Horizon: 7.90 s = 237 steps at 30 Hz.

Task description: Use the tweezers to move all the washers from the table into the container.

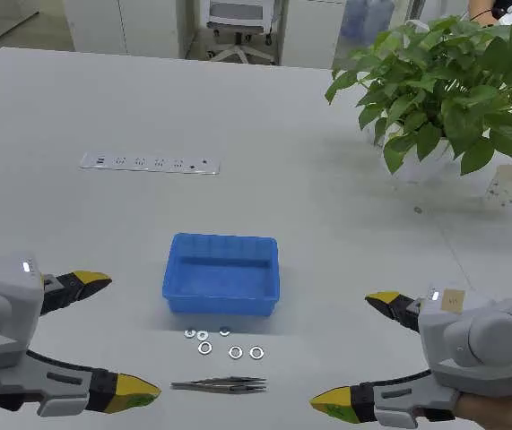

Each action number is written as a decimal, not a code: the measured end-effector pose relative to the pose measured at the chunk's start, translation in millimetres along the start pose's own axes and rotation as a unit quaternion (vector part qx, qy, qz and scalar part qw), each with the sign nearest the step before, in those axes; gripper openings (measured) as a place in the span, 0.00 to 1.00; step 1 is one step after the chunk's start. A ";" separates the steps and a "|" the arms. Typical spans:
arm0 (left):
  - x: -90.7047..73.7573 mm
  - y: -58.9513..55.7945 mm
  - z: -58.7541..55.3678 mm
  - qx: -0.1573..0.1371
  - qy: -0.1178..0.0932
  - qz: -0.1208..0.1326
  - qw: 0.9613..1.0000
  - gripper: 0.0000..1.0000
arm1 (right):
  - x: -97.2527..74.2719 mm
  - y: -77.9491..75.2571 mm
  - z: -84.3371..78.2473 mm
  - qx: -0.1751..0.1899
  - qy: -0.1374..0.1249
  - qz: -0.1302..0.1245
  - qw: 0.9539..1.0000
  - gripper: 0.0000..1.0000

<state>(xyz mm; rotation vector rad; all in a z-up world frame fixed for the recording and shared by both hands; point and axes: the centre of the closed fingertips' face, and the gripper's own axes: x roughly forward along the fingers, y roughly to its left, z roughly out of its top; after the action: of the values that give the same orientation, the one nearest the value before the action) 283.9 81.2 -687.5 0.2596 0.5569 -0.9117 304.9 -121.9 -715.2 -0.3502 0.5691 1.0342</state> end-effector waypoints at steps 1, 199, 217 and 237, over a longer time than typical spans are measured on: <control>0.1 0.0 -0.1 0.000 0.000 0.000 1.000 0.99 | 0.1 0.1 0.0 0.000 0.000 0.000 1.000 0.97; 81.4 -29.1 -59.0 0.221 0.181 -0.141 0.948 0.05 | 123.9 71.4 -26.7 -0.219 0.108 0.191 0.951 0.17; 71.2 -34.0 -26.4 0.233 0.153 -0.146 0.949 0.05 | 126.8 72.6 -17.2 -0.221 0.098 0.185 0.952 0.12; 65.8 -52.7 12.6 0.247 0.114 -0.156 0.949 0.05 | 120.6 78.1 -4.5 -0.204 0.070 0.181 0.959 0.11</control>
<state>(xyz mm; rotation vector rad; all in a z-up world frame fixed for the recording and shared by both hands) 277.7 0.0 -712.8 0.7545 0.5855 -1.3370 281.7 -2.2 -791.3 -0.7056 0.5566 1.4953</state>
